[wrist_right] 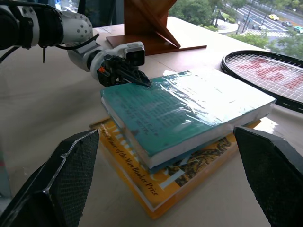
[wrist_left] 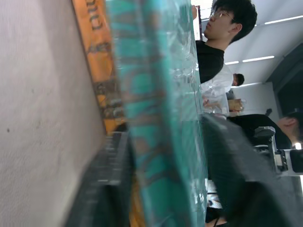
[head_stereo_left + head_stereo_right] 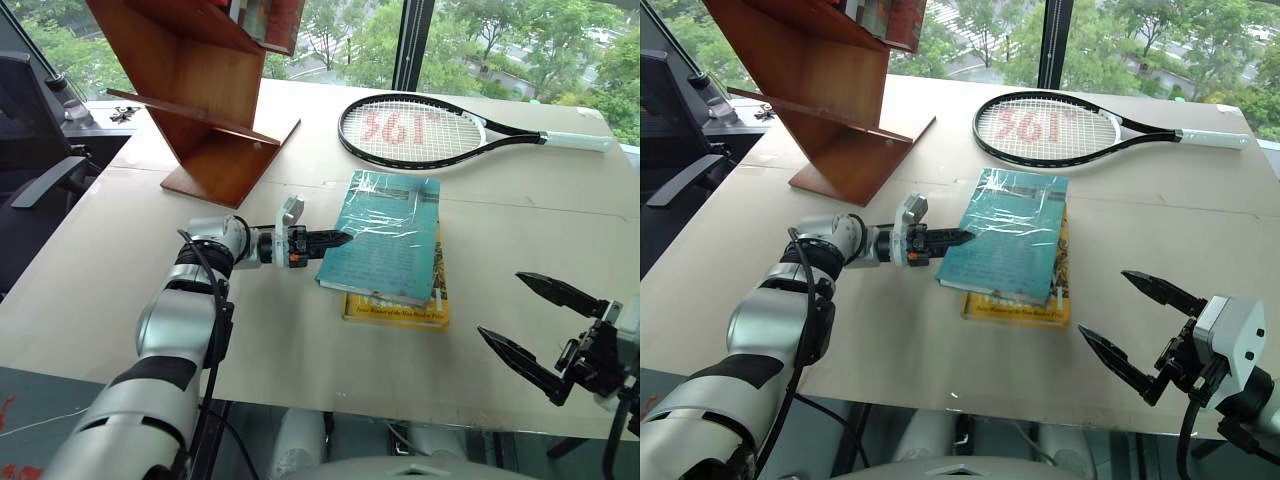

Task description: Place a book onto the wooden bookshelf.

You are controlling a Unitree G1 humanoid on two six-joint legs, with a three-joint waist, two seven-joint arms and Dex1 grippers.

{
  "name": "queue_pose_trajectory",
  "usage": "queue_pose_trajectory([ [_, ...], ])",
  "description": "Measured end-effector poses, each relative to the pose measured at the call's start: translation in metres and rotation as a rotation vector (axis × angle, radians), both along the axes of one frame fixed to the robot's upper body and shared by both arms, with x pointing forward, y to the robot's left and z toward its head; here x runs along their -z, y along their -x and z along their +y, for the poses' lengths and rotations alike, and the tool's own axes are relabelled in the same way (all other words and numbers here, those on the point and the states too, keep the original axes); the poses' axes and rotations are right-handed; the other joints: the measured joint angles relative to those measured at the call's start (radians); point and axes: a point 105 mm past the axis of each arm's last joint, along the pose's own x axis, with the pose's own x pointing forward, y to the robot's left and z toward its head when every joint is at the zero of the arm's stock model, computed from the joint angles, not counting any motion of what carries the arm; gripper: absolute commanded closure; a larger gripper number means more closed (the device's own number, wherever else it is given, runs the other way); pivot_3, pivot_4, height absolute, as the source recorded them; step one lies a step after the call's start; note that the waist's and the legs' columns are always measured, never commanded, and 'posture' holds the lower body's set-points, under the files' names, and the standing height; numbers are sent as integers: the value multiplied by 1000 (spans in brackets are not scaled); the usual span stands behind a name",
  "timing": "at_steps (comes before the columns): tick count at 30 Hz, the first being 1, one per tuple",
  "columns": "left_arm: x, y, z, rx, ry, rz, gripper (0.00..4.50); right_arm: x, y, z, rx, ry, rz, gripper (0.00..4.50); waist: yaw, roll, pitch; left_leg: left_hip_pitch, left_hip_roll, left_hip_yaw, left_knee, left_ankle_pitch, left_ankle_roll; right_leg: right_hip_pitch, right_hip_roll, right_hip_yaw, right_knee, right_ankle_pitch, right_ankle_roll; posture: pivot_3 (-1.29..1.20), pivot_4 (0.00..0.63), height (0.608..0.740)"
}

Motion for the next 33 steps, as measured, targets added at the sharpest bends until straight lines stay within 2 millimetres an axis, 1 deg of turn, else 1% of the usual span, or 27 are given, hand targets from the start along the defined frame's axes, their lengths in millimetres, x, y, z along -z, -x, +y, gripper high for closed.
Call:
queue_pose_trajectory([
  [1,-2,1,1,5,9,1,4296,0,-1,0,-9,4,0,0,0,0,0,-1,0,0,0,0,0,-1,0,0,0,0,0,0,150,739],
  [2,-4,1,1,10,25,2,4444,0,-1,0,-13,6,-1,0,0,0,0,-2,0,-1,1,0,0,-1,0,-1,0,0,0,0,150,739],
  [6,-9,3,13,-1,25,8,4444,2,-6,1,-46,-2,3,0,-2,0,0,-2,0,-1,1,0,0,-1,0,-1,0,0,0,0,150,739],
  [8,-13,4,23,-13,13,-15,4444,2,-9,1,-54,-4,2,0,-4,0,0,-2,0,-1,1,0,0,-1,0,-1,0,0,0,0,150,739],
  [10,-23,7,38,-30,9,-70,4444,1,-13,2,-66,-4,-4,0,-8,0,0,-3,1,-1,0,0,0,-2,0,-1,0,0,0,0,150,739],
  [12,-40,14,51,-26,-47,-225,4444,0,-17,0,-74,-17,-14,0,-12,0,1,-3,5,-1,0,0,0,-2,-1,-1,0,0,0,0,150,739],
  [13,-46,16,52,-18,-63,-277,4444,-1,-19,-1,-73,-22,-20,0,-12,0,1,-3,6,-1,1,0,0,-1,-1,-1,0,0,0,0,150,739],
  [14,-53,21,54,0,-117,-408,4444,-3,-22,-1,-79,-26,-32,0,-11,0,1,-3,5,-1,1,0,0,-1,-2,-1,0,0,0,0,150,739],
  [15,-64,25,52,26,-185,-610,4444,-7,-28,-3,-85,-34,-51,0,-11,0,1,-1,5,0,1,0,-1,0,-3,-1,-1,0,0,0,150,739],
  [16,-73,26,47,47,-219,-755,4444,-9,-32,-4,-87,-42,-66,0,-4,0,0,-1,5,-1,1,0,-1,0,-3,-1,0,0,0,0,150,739],
  [18,-97,28,37,76,-286,-1067,4444,-12,-40,-1,-108,-62,-83,0,9,0,0,-1,5,-1,1,0,0,1,-3,-2,0,0,-1,0,150,739],
  [19,-102,27,37,75,-295,-1110,4444,-12,-41,-1,-115,-67,-82,0,10,0,0,0,5,-1,1,0,0,2,-2,-3,0,0,-2,0,150,739],
  [20,-123,21,35,52,-356,-1292,4444,-12,-48,3,-142,-86,-87,0,13,0,0,-1,2,-1,3,0,0,2,-1,-3,0,-1,-4,0,150,739],
  [21,-142,17,35,26,-405,-1428,4444,-13,-51,6,-157,-96,-92,0,13,0,0,-1,0,-1,3,1,0,2,-1,-2,1,-1,-3,0,150,739],
  [22,-154,16,35,13,-434,-1518,4444,-13,-53,7,-166,-101,-94,0,12,0,0,-1,0,-1,3,0,0,1,-1,-2,0,0,-2,0,150,739],
  [23,-169,15,40,10,-510,-1685,4444,-14,-56,10,-182,-111,-101,0,9,0,0,-2,0,-1,3,0,0,1,-1,-2,0,0,0,0,150,739],
  [24,-190,15,52,19,-659,-1915,4444,-16,-60,12,-198,-120,-114,0,1,1,1,-2,0,1,3,0,0,0,-1,0,-1,1,0,0,150,739],
  [25,-198,17,56,26,-715,-1988,4444,-16,-60,12,-198,-121,-116,0,0,2,0,-2,0,1,2,0,0,0,-1,1,-1,1,0,0,150,739],
  [26,-208,17,65,37,-800,-2107,4444,-16,-63,13,-199,-126,-120,0,0,2,0,-1,-1,1,2,0,0,0,-1,1,-1,0,0,0,150,739],
  [27,-213,15,73,38,-864,-2185,4444,-17,-65,14,-202,-132,-125,0,0,2,0,-2,-1,1,1,0,0,-1,-1,1,-1,0,0,0,150,739],
  [28,-215,14,78,37,-896,-2209,4444,-18,-67,15,-206,-135,-127,0,1,2,0,-2,-1,2,1,0,0,-1,0,0,-1,0,0,0,150,739],
  [29,-216,10,91,73,-1001,-2256,4444,-19,-69,17,-214,-144,-135,0,1,0,1,-3,-1,3,1,0,0,-1,0,-2,-1,0,0,0,150,739],
  [30,-217,7,110,129,-1143,-2258,4444,-21,-70,19,-224,-145,-148,0,-1,0,2,-4,0,4,1,0,0,-2,1,-2,-1,0,0,0,150,739],
  [32,-222,8,132,182,-1277,-2253,4444,-21,-70,19,-229,-143,-154,0,1,0,2,-4,0,5,1,0,0,-2,1,-2,-2,0,1,0,150,739],
  [33,-228,9,140,195,-1330,-2259,4444,-20,-72,18,-229,-145,-150,0,3,-1,2,-4,0,5,1,0,0,-2,1,-2,-2,0,1,0,150,739],
])
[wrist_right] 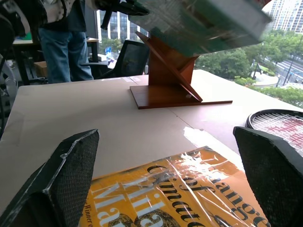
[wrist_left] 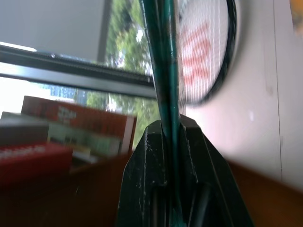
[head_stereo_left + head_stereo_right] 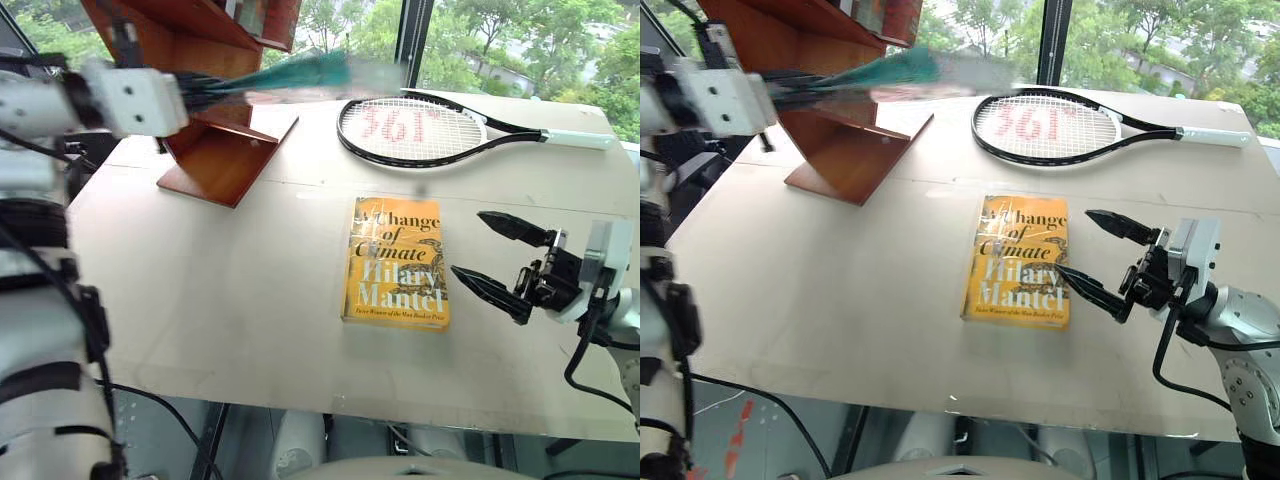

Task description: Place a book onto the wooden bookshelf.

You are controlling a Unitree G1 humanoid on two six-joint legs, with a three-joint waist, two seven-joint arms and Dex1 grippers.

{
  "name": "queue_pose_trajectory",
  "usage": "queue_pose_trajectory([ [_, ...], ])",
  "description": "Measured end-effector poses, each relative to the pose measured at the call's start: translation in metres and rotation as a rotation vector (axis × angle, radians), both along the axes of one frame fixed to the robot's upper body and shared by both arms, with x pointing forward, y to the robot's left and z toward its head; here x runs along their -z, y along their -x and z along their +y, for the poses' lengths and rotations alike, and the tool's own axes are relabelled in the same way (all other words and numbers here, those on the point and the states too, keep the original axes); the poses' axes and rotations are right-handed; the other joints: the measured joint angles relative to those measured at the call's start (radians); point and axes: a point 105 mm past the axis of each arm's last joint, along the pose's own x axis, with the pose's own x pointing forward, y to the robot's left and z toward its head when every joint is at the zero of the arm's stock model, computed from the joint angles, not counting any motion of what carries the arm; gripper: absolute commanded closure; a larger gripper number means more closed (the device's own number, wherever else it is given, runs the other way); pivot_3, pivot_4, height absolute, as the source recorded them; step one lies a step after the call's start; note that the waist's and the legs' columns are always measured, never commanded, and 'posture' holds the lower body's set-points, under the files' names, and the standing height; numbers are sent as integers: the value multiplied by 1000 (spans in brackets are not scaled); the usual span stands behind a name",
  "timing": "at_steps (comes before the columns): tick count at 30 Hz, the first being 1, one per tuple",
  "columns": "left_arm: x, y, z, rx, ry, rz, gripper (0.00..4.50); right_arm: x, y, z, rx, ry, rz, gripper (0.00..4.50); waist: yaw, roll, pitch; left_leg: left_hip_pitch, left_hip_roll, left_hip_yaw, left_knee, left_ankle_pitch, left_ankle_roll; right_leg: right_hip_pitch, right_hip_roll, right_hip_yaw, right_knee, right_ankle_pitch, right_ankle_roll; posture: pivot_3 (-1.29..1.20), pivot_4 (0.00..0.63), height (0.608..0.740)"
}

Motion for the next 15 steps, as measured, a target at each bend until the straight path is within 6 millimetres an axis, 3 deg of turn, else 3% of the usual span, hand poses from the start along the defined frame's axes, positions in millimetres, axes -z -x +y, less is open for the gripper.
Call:
queue_pose_trajectory([
  [6,-13,-4,36,-197,-145,-22,4444,-1,-4,7,-20,-10,-19,0,5,-3,1,0,-1,-1,1,0,0,1,-1,-1,1,0,1,0,150,739],
  [9,5,-19,59,-365,-203,15,4444,0,-4,12,-27,-17,-24,0,0,-3,1,1,-1,-2,1,0,0,1,-1,-1,3,0,1,0,150,739],
  [12,11,-28,68,-436,-243,-11,4444,1,-5,13,-22,-15,-22,0,-2,-4,2,1,0,-1,1,0,0,1,-1,-1,3,0,1,0,150,739],
  [15,15,-33,82,-525,-243,-28,3491,3,-5,12,-8,-20,-11,0,-8,-4,2,1,0,0,1,0,0,0,-1,-1,4,0,1,0,150,739],
])
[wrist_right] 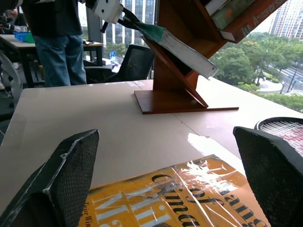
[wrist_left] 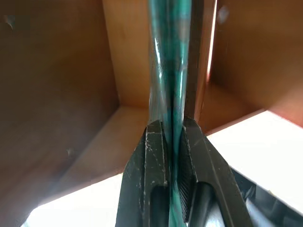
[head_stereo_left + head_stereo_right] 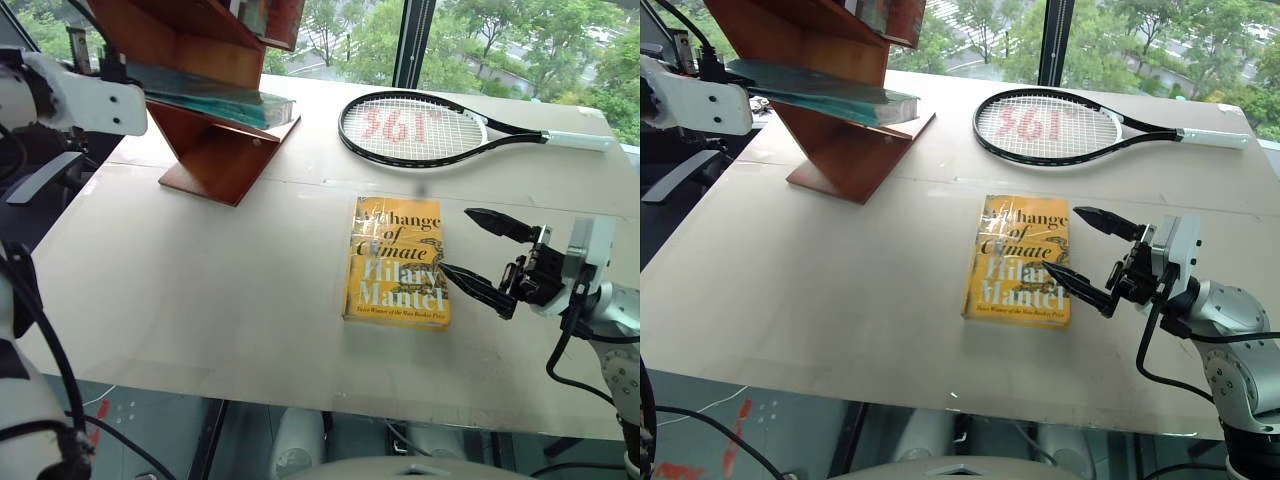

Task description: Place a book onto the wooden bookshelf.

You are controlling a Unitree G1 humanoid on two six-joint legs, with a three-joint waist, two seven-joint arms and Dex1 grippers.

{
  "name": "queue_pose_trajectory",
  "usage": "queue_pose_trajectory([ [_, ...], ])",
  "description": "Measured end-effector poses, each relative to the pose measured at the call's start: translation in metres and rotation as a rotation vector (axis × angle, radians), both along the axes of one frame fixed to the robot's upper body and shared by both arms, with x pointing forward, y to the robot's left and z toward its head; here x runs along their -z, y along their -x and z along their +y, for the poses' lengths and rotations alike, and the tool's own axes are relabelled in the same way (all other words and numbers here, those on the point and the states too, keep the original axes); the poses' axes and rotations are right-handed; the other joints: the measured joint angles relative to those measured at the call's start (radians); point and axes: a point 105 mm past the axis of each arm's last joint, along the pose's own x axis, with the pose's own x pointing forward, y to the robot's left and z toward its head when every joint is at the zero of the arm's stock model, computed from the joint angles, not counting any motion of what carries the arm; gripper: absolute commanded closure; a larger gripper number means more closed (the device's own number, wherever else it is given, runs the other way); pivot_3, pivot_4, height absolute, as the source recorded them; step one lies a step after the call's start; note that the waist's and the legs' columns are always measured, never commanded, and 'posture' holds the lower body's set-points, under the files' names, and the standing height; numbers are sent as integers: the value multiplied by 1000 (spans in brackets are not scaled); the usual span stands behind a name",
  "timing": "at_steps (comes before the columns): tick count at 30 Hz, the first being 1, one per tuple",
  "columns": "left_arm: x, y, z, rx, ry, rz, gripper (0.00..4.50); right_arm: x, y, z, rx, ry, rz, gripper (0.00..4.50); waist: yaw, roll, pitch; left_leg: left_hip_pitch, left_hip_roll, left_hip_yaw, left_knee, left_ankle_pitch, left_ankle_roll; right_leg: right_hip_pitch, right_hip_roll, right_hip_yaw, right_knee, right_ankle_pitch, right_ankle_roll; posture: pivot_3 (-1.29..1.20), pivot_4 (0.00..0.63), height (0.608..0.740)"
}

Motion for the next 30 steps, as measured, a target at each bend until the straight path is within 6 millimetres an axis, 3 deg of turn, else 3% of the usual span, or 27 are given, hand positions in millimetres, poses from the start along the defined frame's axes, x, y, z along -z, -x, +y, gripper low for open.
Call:
queue_pose_trajectory([
  [5,-6,5,21,-95,113,-56,1272,1,2,0,13,-1,5,0,-11,-4,2,-1,0,0,0,0,0,-1,0,0,0,0,0,0,150,739],
  [10,-11,24,40,-106,342,-77,1272,0,2,1,7,3,4,0,-18,-5,3,-1,1,0,0,0,0,-2,-1,0,1,0,0,0,150,739],
  [13,-4,39,47,-60,607,-14,1272,-5,1,3,-13,6,-8,0,-19,-5,3,0,1,2,0,0,0,-2,-1,0,2,0,0,0,150,739],
  [15,15,52,50,5,835,103,1272,-9,1,3,-39,-3,-13,0,-20,-4,2,1,6,3,1,0,0,-2,-1,1,2,0,-1,0,150,739],
  [18,46,61,43,71,1003,247,1272,-14,0,4,-56,-12,-24,0,-18,-4,2,0,7,0,2,0,-1,-1,-1,0,3,0,-1,0,150,739],
  [22,117,76,-10,163,1203,453,1272,-21,-2,7,-83,-17,-43,0,-20,-1,1,0,7,-5,3,2,-3,1,-9,0,1,1,-1,0,150,739],
  [24,146,85,-56,206,1319,530,1272,-22,-3,6,-88,-13,-46,0,-18,-3,1,-1,7,-6,5,1,-2,2,-10,0,2,1,-1,0,150,739],
  [26,149,88,-82,201,1432,519,1272,-24,-4,6,-91,-8,-50,0,-11,-6,1,1,7,-9,5,0,0,3,-6,-2,4,1,-1,0,150,739],
  [30,140,88,-108,219,1537,452,1272,-23,-4,6,-86,5,-55,0,-8,1,0,12,7,-5,4,0,0,12,-2,1,3,1,-1,0,150,739],
])
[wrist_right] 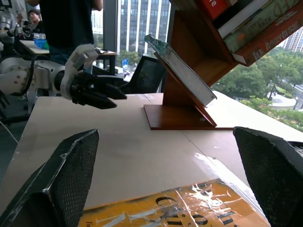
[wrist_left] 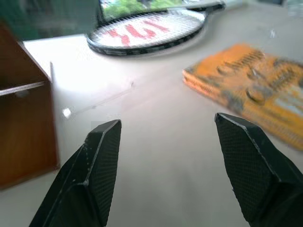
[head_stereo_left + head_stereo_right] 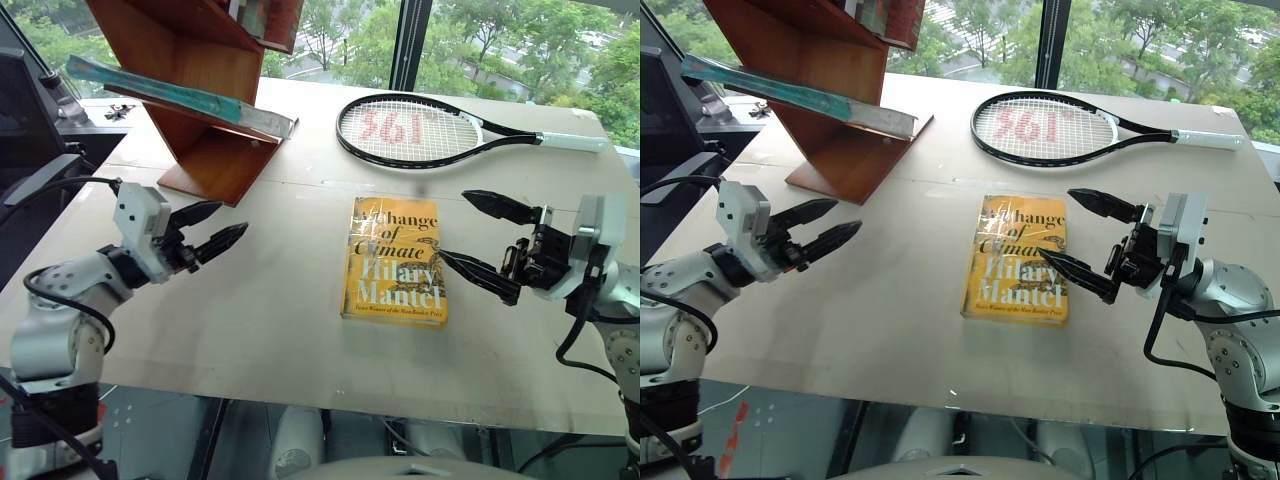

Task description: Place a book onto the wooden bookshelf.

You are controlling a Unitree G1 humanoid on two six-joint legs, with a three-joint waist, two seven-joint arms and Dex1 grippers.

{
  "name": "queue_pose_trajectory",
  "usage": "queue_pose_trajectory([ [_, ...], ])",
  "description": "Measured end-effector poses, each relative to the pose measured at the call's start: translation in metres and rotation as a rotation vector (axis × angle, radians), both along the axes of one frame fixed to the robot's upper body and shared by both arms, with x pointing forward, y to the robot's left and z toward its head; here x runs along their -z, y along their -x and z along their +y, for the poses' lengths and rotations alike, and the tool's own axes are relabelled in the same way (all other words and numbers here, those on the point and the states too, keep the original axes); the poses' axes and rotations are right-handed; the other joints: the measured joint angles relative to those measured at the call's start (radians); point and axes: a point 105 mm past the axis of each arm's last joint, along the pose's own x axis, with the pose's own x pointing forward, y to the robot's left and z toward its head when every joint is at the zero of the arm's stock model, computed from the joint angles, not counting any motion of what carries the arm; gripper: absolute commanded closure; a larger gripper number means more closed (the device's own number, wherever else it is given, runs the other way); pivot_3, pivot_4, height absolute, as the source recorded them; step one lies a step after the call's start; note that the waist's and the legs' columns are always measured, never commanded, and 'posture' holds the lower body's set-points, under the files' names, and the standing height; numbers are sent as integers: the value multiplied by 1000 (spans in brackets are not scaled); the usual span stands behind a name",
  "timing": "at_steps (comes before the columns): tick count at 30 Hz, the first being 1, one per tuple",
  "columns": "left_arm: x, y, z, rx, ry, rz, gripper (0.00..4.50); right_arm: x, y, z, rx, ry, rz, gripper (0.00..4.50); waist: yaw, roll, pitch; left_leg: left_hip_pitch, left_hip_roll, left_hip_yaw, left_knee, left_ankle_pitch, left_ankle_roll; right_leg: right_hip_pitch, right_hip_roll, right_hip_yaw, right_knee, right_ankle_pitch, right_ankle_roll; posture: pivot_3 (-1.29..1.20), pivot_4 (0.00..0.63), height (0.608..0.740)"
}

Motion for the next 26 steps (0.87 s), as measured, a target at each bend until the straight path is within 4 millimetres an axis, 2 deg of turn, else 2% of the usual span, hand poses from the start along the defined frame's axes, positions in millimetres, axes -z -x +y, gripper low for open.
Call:
queue_pose_trajectory([
  [4,25,3,-18,23,44,91,1272,-1,1,1,7,1,-8,0,-7,0,0,5,0,0,-2,0,0,3,2,1,-1,0,-1,0,150,739],
  [10,21,-2,-31,60,6,57,1272,-6,6,5,7,5,-36,0,-4,0,0,4,0,1,-3,0,0,3,1,1,-2,0,-1,0,150,739],
  [15,30,6,-31,112,-47,89,1272,13,10,-10,99,23,43,0,-3,0,0,4,0,2,-5,0,0,3,0,2,-3,0,-1,0,150,739],
  [18,42,16,-22,126,-92,154,1272,38,15,-33,202,121,131,0,-1,0,0,4,0,1,-6,0,0,3,0,1,-4,-1,-1,0,150,739],
  [21,64,35,4,98,-136,283,1272,79,27,-77,357,244,299,0,-1,0,0,4,0,2,-8,0,0,2,0,2,-5,-2,-4,0,150,739],
  [26,73,48,13,108,-140,347,1272,97,40,-115,465,351,372,0,-1,2,-1,6,0,3,-7,0,0,2,-4,2,-6,-3,-5,0,150,739],
])
